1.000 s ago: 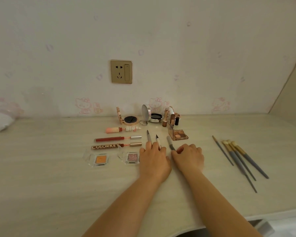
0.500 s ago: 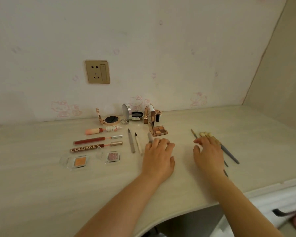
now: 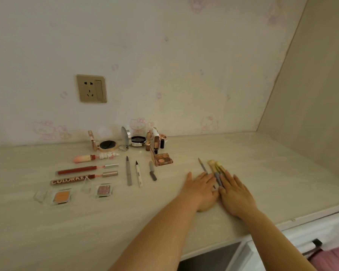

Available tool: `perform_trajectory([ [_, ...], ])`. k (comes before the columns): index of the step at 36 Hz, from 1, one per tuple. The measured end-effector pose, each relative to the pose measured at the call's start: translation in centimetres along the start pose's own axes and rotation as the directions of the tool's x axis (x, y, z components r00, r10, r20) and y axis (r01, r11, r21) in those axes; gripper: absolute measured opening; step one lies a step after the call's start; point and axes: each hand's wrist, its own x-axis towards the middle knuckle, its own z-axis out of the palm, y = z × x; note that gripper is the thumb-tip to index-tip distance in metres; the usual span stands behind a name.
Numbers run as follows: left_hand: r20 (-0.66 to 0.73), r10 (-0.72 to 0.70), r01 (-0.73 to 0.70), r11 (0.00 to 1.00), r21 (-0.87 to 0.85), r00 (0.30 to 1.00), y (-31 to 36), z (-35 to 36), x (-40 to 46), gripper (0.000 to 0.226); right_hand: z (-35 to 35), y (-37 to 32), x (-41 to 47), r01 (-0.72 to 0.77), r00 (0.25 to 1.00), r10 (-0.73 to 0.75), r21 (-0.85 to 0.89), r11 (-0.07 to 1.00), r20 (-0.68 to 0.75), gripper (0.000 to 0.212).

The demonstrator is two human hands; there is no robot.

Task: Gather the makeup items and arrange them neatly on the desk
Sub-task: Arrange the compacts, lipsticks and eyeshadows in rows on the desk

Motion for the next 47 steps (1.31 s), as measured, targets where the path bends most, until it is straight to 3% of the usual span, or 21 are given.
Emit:
perform_trajectory([
  [6,-0.035,-0.024,0.024,1.000,-0.016,0.999,-0.8,0.4,-2.2,0.057,0.6,-1.5,0.1,0.121,0.993,-0.120,-0.086,0.989,0.018,0.053],
  [22,-0.033,-0.150,0.151,0.988,0.030,0.988,-4.5,0.9,-12.6,0.060,1.4,-8.8,-3.9,0.089,0.995,-0.089,0.010,0.996,0.043,0.054],
  [39,-0.041,-0.128,0.128,0.992,0.003,0.991,-5.4,0.7,-14.5,0.059,1.0,-12.1,-5.6,0.092,0.994,-0.095,0.062,0.994,0.046,0.055],
  [41,-0.044,-0.129,0.129,0.992,0.001,0.991,-5.4,0.7,-14.3,0.060,0.8,-12.0,-5.8,0.101,0.995,-0.101,0.135,0.986,-0.003,0.053],
  [44,-0.074,-0.143,0.142,0.990,-0.021,0.987,-5.4,0.9,-14.2,0.063,0.3,-11.7,-6.1,0.076,0.977,-0.025,0.237,0.968,-0.210,0.046],
  [47,-0.110,-0.145,0.140,0.989,-0.048,0.983,-5.6,0.9,-14.0,0.066,-0.4,-10.9,-6.3,-0.001,0.923,0.074,0.190,0.982,-0.378,0.034],
])
